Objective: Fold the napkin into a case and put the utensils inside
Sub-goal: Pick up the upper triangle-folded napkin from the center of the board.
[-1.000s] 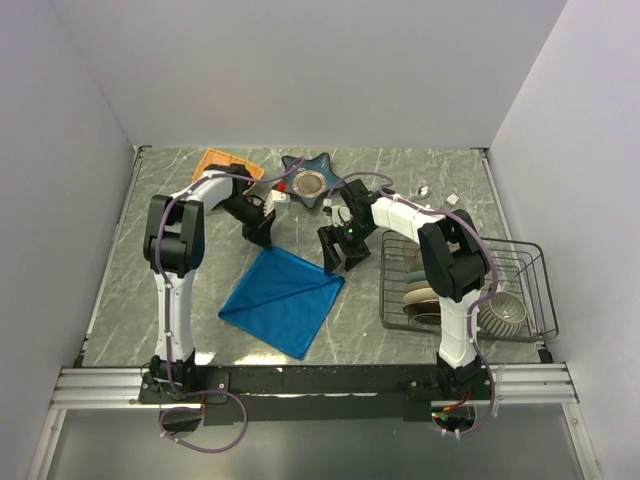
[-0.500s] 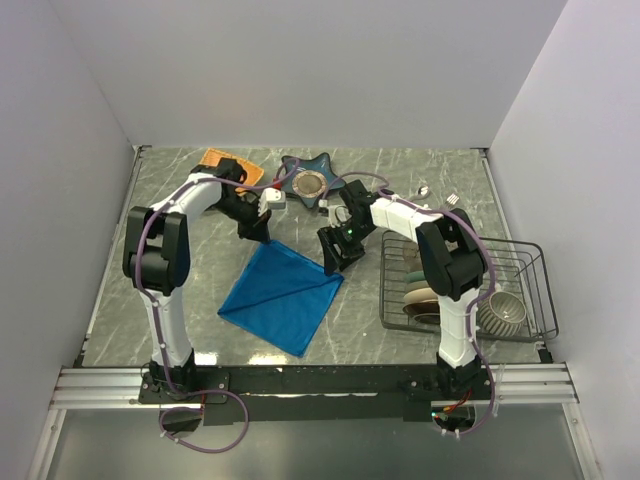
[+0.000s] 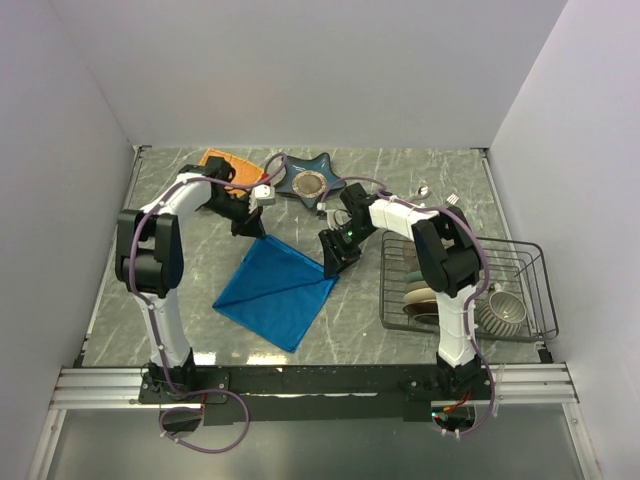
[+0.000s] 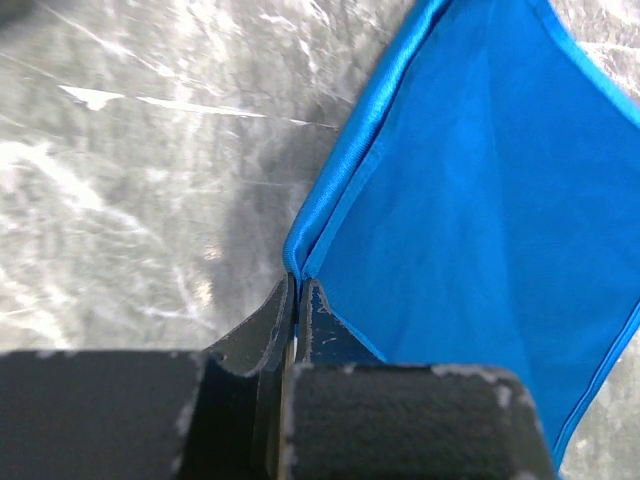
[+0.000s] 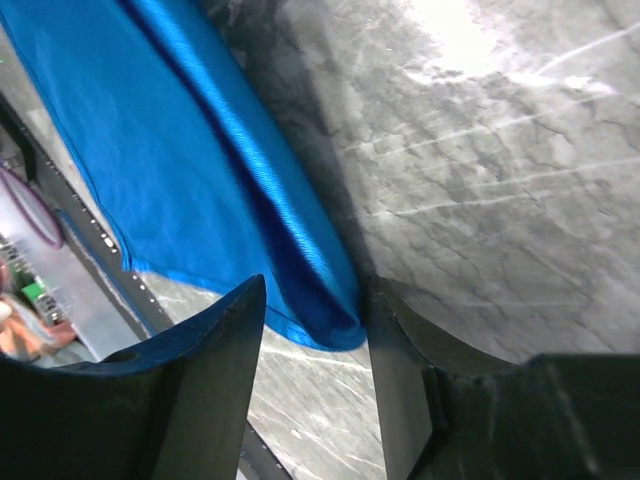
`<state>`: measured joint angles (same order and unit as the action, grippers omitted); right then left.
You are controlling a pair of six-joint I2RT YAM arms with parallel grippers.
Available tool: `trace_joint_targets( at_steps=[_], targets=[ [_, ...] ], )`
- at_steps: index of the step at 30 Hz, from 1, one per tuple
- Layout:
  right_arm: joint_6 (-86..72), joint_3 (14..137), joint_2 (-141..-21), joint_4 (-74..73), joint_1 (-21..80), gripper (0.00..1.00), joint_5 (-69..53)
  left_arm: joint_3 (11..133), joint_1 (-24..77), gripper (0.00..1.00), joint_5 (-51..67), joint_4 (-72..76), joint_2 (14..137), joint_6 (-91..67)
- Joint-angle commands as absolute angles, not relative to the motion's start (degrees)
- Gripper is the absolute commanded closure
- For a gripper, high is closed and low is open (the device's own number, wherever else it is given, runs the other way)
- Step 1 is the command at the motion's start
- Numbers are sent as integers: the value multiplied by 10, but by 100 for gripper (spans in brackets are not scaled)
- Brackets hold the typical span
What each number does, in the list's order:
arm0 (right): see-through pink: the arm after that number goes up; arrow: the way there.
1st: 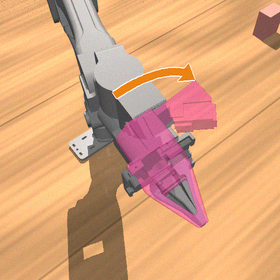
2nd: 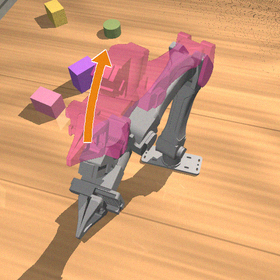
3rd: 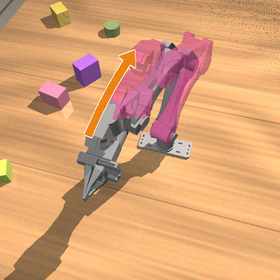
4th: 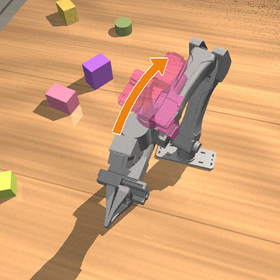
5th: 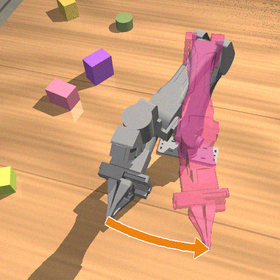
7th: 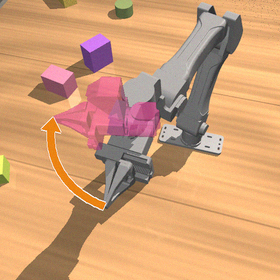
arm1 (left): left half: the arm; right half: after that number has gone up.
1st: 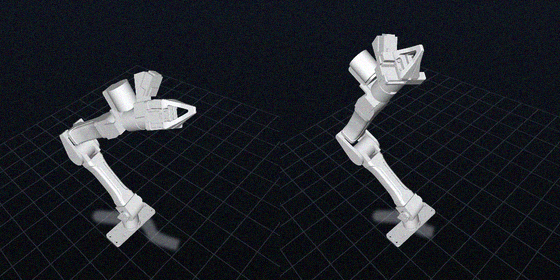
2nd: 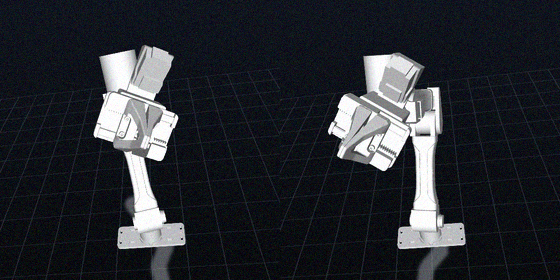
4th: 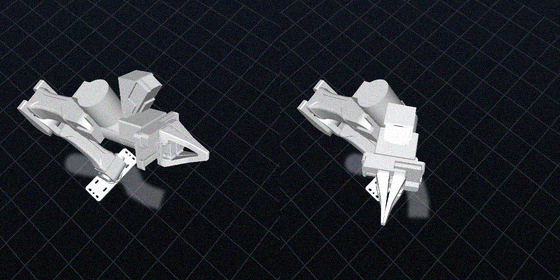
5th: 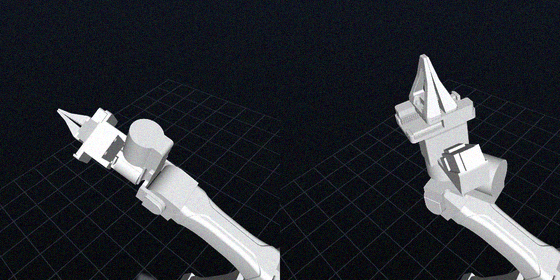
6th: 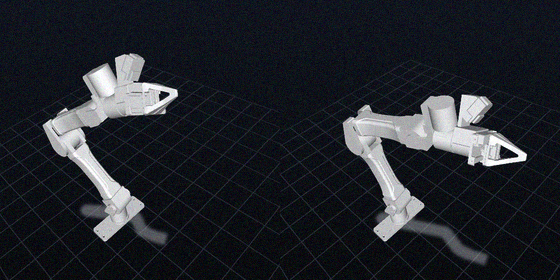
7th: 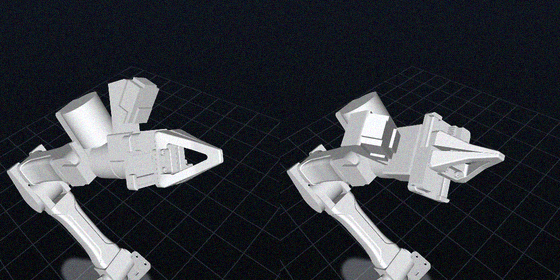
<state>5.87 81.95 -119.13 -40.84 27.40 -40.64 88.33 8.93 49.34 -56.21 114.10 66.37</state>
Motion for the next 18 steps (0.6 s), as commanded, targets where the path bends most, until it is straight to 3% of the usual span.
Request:
trace_joint_targets(
  at_steps=[1, 9, 13, 15, 18],
  targets=[
    [62, 815, -1216, -404, 269, 51, -423, 875, 83, 99, 548, -563, 1085, 716],
    [37, 835, -1227, -402, 261, 64, -473, 859, 79, 99, 549, -566, 1076, 729],
    [40, 837, -1228, -404, 258, 82, -490, 854, 71, 99, 548, -562, 1074, 727],
    [41, 838, -1226, -409, 256, 97, -496, 860, 66, 99, 555, -563, 1077, 722],
    [38, 838, -1216, -410, 255, 100, -497, 870, 56, 99, 559, -577, 1078, 723]
  ],
)
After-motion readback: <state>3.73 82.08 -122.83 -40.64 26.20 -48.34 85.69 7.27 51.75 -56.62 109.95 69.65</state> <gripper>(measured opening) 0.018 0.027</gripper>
